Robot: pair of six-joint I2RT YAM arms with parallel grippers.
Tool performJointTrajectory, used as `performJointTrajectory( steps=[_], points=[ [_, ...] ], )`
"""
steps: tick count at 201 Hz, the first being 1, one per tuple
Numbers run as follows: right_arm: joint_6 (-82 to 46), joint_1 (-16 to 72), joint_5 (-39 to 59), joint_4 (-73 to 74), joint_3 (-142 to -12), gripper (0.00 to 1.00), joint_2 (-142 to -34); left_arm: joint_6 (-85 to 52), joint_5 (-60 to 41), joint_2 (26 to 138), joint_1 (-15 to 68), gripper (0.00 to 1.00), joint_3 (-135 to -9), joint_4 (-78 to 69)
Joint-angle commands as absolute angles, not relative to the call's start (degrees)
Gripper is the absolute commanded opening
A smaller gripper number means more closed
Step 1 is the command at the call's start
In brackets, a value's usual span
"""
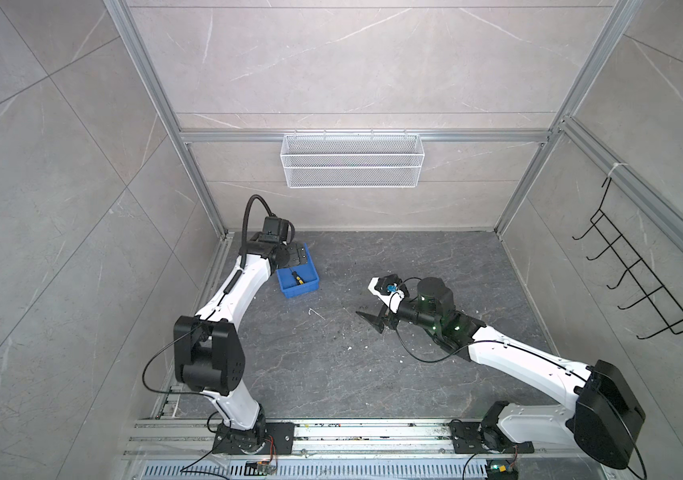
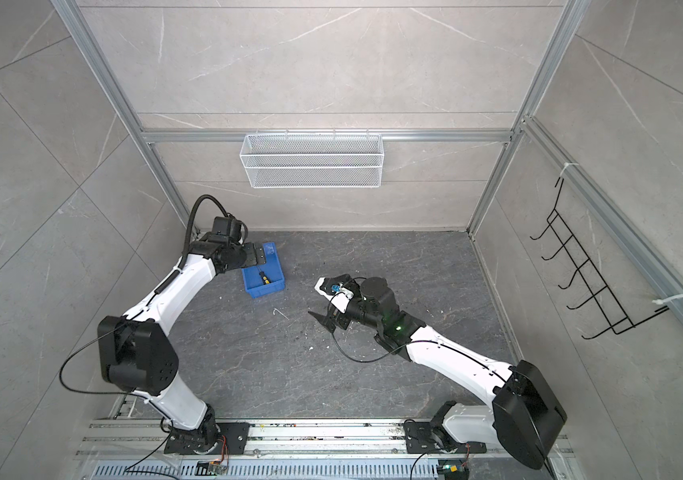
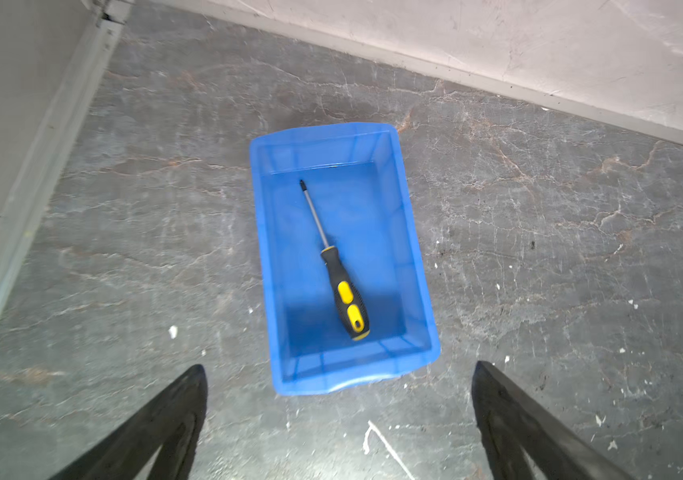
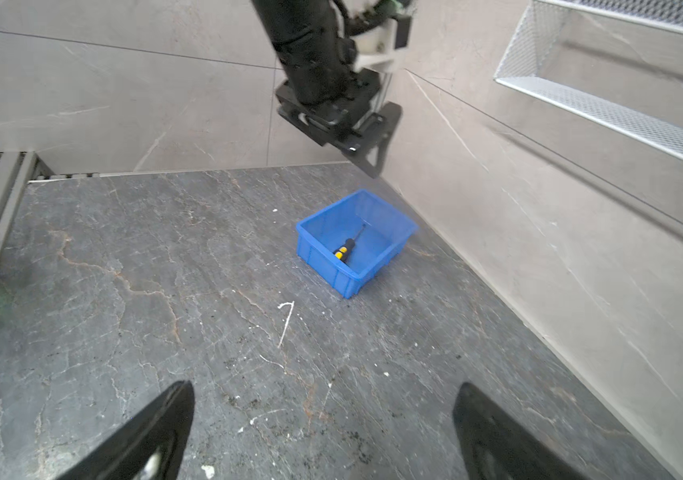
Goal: Put the screwdriver in the bin
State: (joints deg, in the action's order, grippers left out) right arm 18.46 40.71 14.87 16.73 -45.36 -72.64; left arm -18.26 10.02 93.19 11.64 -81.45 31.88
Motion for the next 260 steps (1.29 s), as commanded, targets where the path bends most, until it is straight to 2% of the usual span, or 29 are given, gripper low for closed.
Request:
performJointTrajectory(
  steps=[1,38,78,125,160,193,260],
  points=[
    [14.7,39.0,9.5,20.6,-42.3,0.99,-68.9,-14.5,11.6,86.7,11.8,1.0,-74.4,25.3],
    [11.7,35.2,3.9,23.4,-37.2,0.99,-64.0,-9.6,11.3,75.9,11.8,1.0,-57.5,10.6],
    [7.5,27.8,-0.1,25.2,-31.4,0.99,-58.6,-5.3,12.7,69.2,11.8,1.0,-44.2,2.1],
    [11.0,21.2,-13.1,27.6,-23.6,0.99,-54.2,2.3,16.8,61.6,11.8,1.0,-29.6,-11.5],
    [9.6,17.7,-17.3,34.0,-18.5,0.99,-58.5,3.9,19.9,60.7,11.3,1.0,-21.3,-20.7],
    [5.5,15.0,-16.2,43.0,-14.7,0.99,-64.8,4.8,20.5,64.2,10.1,1.0,-15.8,-31.4],
    [2.5,10.2,-10.1,64.8,-10.8,0.99,-81.8,4.7,10.6,77.1,4.1,1.0,-14.1,-54.0]
  ],
)
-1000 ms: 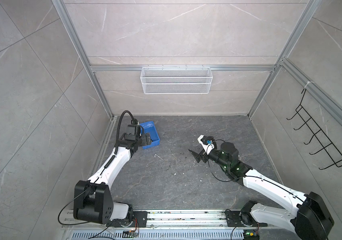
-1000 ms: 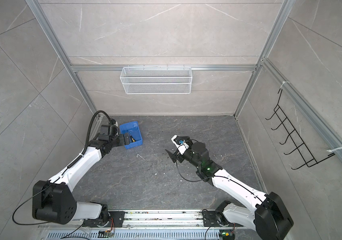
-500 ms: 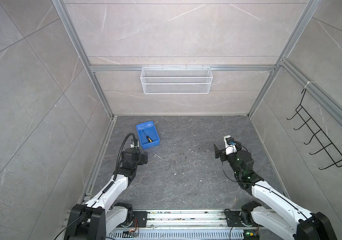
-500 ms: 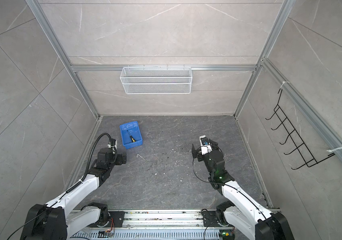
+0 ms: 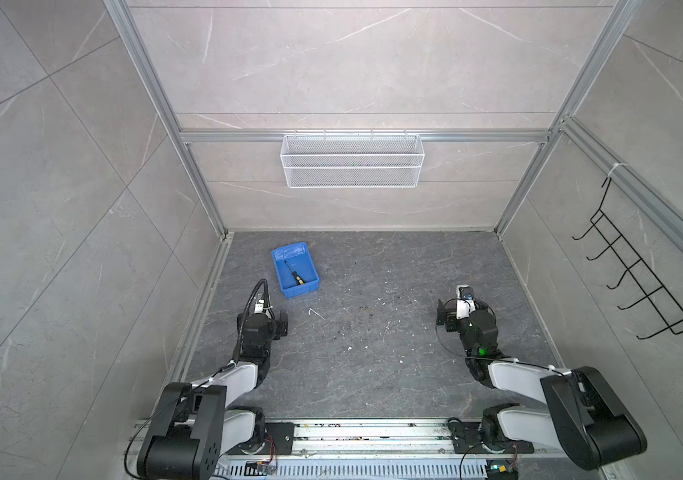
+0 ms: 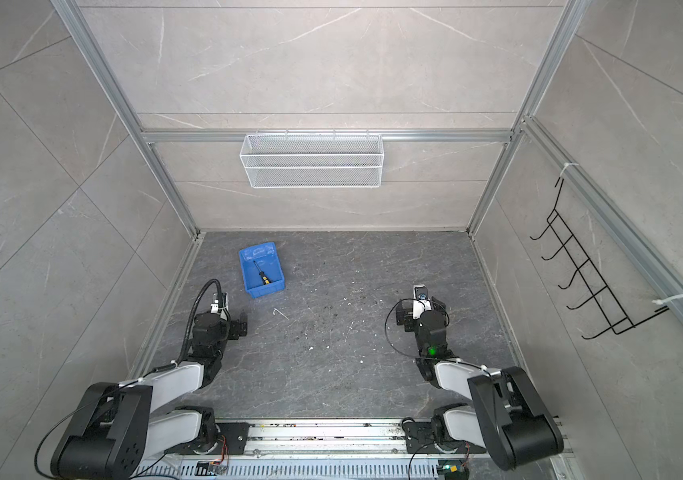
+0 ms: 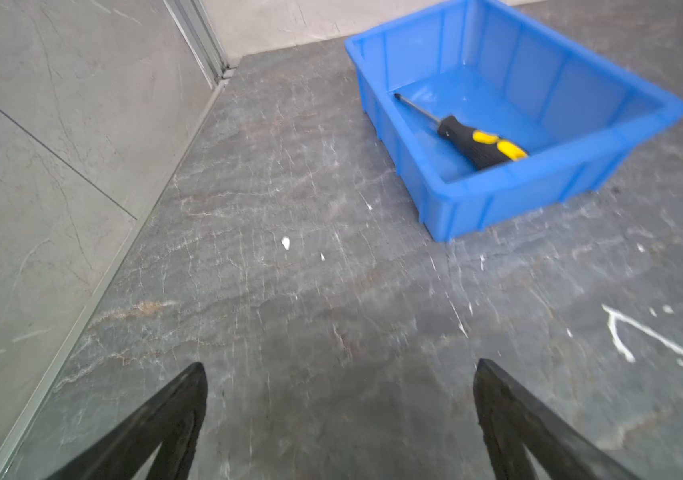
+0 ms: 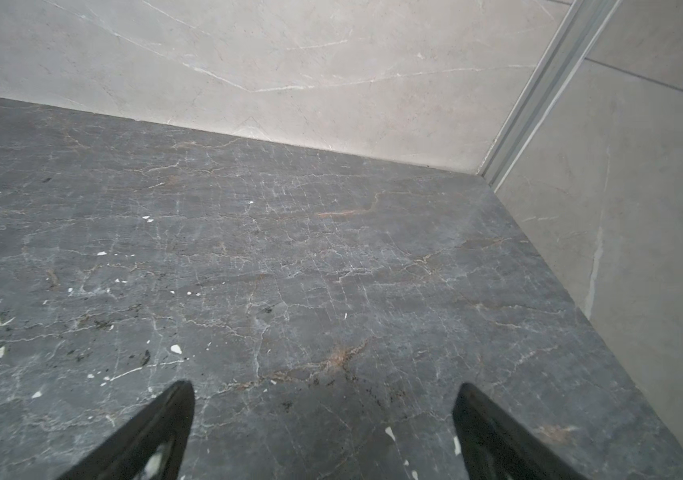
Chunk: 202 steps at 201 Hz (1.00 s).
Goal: Put the screwdriver in the bin
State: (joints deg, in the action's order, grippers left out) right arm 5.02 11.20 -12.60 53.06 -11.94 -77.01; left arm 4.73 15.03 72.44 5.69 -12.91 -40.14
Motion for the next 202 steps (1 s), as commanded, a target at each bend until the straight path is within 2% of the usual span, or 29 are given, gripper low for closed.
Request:
performJointTrajectory(
  steps=[1,39,45,54,69,85,202],
  points=[
    [2.5,10.2,-10.0,65.0,-10.7,0.99,-82.0,4.6,10.6,77.4,4.1,1.0,-14.2,-53.8],
    [1.6,9.0,-9.2,71.2,-11.1,0.99,-88.4,2.8,5.5,86.0,0.5,1.0,-15.6,-58.2],
    [1.2,8.9,-9.7,68.9,-11.5,0.99,-87.6,3.1,5.8,87.3,0.4,1.0,-16.4,-59.5],
    [0.5,8.6,-10.5,64.3,-12.9,0.99,-86.4,1.9,5.8,85.6,-0.1,1.0,-19.1,-50.8],
    [0.0,8.4,-11.8,58.9,-16.3,0.99,-87.0,-0.7,-0.3,86.6,-4.3,1.0,-21.1,-48.7],
    [-0.4,7.8,-10.5,50.2,-20.5,0.99,-86.9,-0.8,0.0,86.3,-4.4,1.0,-21.3,-47.8],
    [-0.3,7.1,-9.5,50.9,-20.3,0.99,-86.9,-0.7,0.0,86.0,-4.3,1.0,-21.3,-47.4]
  ],
)
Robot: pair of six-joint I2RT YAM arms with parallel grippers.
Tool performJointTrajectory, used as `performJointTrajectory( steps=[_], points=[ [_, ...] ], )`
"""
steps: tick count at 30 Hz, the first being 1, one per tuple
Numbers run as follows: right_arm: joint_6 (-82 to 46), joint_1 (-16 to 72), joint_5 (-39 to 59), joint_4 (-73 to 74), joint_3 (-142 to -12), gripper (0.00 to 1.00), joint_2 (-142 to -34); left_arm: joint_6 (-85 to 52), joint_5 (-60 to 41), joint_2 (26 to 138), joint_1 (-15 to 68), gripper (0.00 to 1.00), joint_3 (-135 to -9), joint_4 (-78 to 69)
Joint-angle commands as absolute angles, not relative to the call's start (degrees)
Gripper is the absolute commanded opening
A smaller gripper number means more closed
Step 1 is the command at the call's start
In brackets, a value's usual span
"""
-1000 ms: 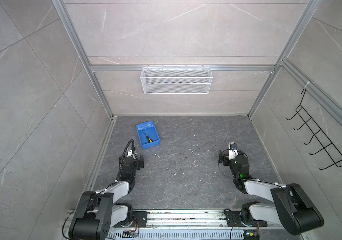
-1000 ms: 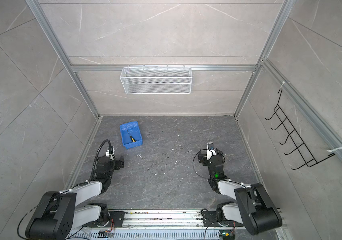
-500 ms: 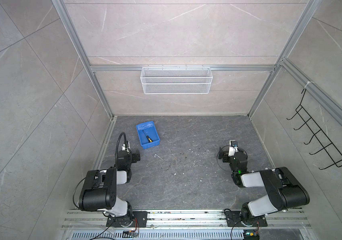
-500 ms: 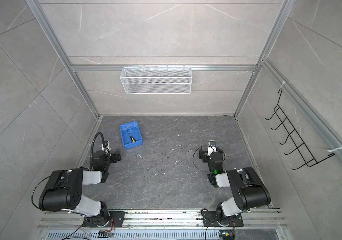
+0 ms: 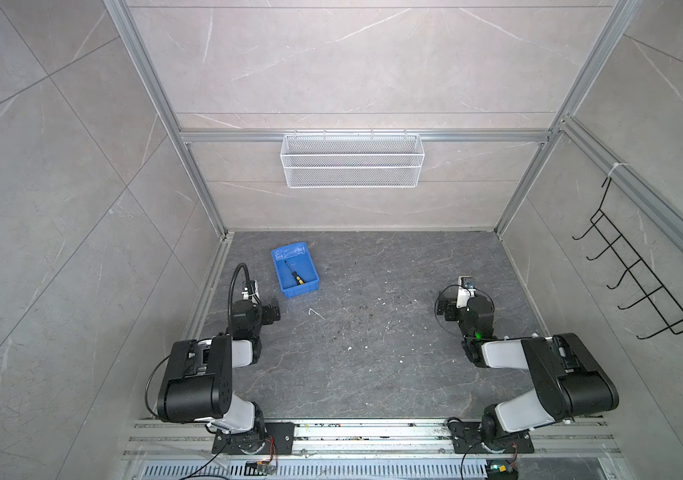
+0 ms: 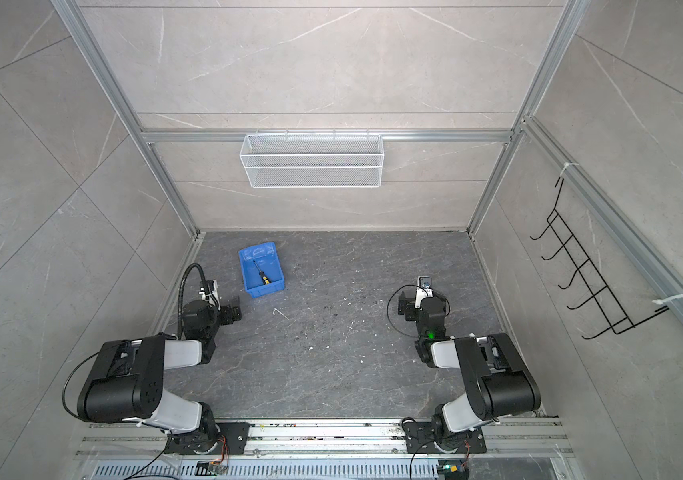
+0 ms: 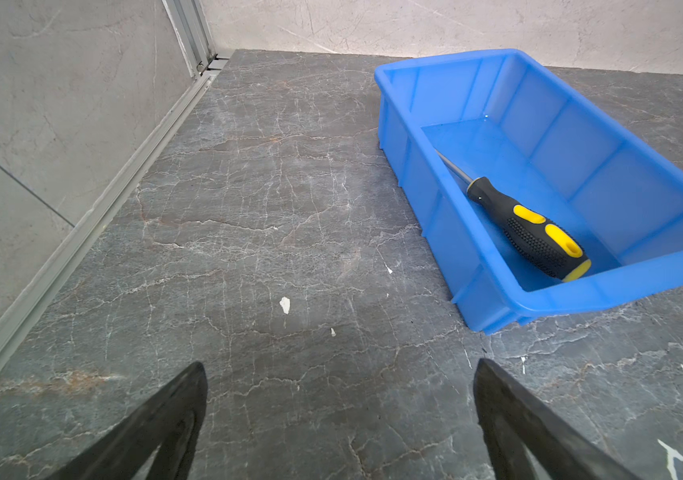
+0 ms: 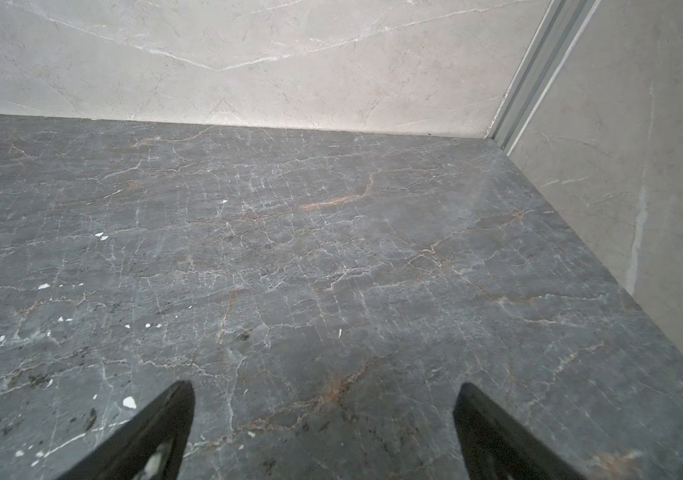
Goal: Put the screwdriver in the bin
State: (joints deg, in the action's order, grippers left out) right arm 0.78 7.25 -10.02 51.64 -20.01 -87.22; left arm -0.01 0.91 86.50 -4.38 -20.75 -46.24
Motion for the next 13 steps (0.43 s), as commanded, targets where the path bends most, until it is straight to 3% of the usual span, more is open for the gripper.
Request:
performJointTrajectory(
  steps=[1,13],
  points=[
    [-0.3,7.1,-9.5,50.9,-20.4,0.99,-86.9,-0.7,0.0,86.0,-4.3,1.0,-21.3,-47.4],
    [-0.3,7.2,-9.5,50.7,-20.5,0.99,-87.0,-0.7,0.0,86.0,-4.4,1.0,-21.3,-47.4]
  ],
)
